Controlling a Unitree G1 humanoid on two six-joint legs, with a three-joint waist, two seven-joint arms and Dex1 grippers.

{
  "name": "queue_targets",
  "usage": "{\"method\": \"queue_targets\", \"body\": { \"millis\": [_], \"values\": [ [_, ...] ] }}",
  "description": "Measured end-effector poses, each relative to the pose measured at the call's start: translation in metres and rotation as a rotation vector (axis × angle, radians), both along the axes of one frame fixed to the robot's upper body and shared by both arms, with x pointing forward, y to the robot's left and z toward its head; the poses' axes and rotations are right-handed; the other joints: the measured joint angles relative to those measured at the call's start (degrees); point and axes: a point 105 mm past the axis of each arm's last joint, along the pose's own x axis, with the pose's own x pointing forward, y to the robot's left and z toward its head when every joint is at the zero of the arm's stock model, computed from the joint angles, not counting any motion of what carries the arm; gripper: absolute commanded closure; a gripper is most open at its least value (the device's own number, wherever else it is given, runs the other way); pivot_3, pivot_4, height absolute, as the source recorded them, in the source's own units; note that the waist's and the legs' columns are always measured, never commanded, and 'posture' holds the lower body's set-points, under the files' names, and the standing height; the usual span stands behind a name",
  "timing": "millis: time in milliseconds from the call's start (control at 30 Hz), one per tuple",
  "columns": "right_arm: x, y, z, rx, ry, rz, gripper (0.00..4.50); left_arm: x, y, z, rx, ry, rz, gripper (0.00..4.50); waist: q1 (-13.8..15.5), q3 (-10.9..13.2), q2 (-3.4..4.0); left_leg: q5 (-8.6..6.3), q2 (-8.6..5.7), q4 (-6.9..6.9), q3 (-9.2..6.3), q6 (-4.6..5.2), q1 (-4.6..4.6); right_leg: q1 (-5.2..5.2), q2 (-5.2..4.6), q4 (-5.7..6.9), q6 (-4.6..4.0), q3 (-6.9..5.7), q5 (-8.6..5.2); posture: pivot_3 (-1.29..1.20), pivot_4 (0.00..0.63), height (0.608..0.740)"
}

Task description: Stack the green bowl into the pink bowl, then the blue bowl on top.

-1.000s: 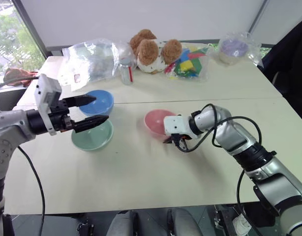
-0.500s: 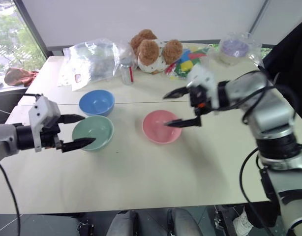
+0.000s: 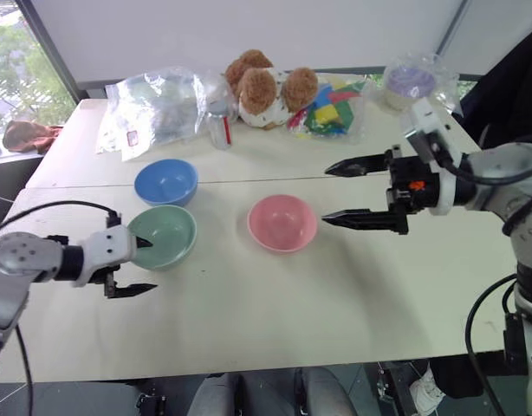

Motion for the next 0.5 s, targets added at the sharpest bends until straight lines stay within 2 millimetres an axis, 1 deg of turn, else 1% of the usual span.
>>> {"method": "queue_targets", "body": {
  "millis": [33,67,167,200,233,267,300,367,433,500],
  "values": [
    [-0.001,-0.002,0.0,-0.004,0.001,-0.015,0.0,0.001,-0.002,-0.004,0.003,0.009,-0.013,0.93,0.1,0.0,0.0,0.0,0.0,0.0,0.0,0.0,0.0,0.0,0.0,0.0,0.0,0.0,0.0,0.0,0.15,0.74],
    [-0.001,-0.003,0.001,-0.003,-0.001,-0.027,0.0,0.002,-0.002,-0.007,0.005,0.018,-0.018,1.42,0.1,0.0,-0.01,0.0,0.0,0.0,0.0,0.01,0.0,0.0,0.0,0.0,0.0,0.0,0.0,0.0,0.15,0.74],
    [-0.002,-0.007,0.005,0.007,-0.004,-0.053,0.0,0.0,-0.004,-0.012,0.009,0.046,-0.046,3.02,0.1,0.0,0.0,0.0,0.0,0.0,0.0,0.01,0.0,0.0,0.0,0.0,0.0,0.0,0.0,0.0,0.15,0.74],
    [-0.003,-0.009,0.005,0.005,-0.006,-0.06,0.0,0.0,-0.005,-0.01,0.005,0.049,-0.053,3.48,0.1,0.0,0.0,-0.01,0.0,0.0,0.0,0.01,0.0,0.0,0.0,0.0,0.0,0.0,0.0,0.0,0.15,0.74],
    [-0.004,-0.01,0.005,0.005,-0.006,-0.068,0.0,0.001,-0.009,-0.005,-0.011,0.04,-0.073,4.03,0.1,0.0,-0.01,-0.01,0.0,0.0,0.0,0.01,0.0,0.0,0.0,0.0,0.0,0.0,0.0,0.0,0.15,0.74],
    [-0.004,-0.011,0.004,0.008,-0.003,-0.074,0.0,0.003,-0.014,0.005,-0.024,0.013,-0.094,4.47,0.1,0.0,-0.04,-0.01,0.0,0.01,-0.01,0.02,0.0,0.02,0.0,0.0,0.0,0.0,0.0,0.0,0.15,0.74],
    [-0.004,-0.011,0.003,0.012,0.001,-0.079,0.0,0.003,-0.019,0.014,-0.033,0.002,-0.12,4.47,0.1,0.0,-0.01,-0.01,0.0,0.03,0.0,0.02,0.01,0.04,-0.01,-0.01,0.0,0.01,0.0,0.0,0.15,0.74],
    [-0.003,-0.012,0.001,0.017,0.008,-0.083,0.0,-0.004,-0.028,0.016,-0.055,0.04,-0.162,4.47,0.1,0.0,0.04,-0.01,-0.01,0.03,0.04,0.02,0.02,0.05,-0.02,-0.01,0.0,0.03,0.0,0.0,0.15,0.74],
    [-0.002,-0.012,0.001,0.017,0.002,-0.092,0.0,-0.012,-0.042,0.02,-0.093,0.083,-0.221,4.47,0.0,0.0,0.01,-0.01,0.0,0.03,0.02,0.02,0.01,0.03,0.01,0.0,0.0,0.02,0.0,0.0,0.15,0.74],
    [-0.002,-0.014,0.002,0.015,-0.005,-0.099,0.0,-0.014,-0.054,0.031,-0.117,0.088,-0.277,4.47,0.1,0.0,0.01,-0.01,0.01,0.03,0.01,0.02,0.01,0.03,0.03,0.02,0.0,0.02,0.0,0.0,0.15,0.74]
  ]
}}
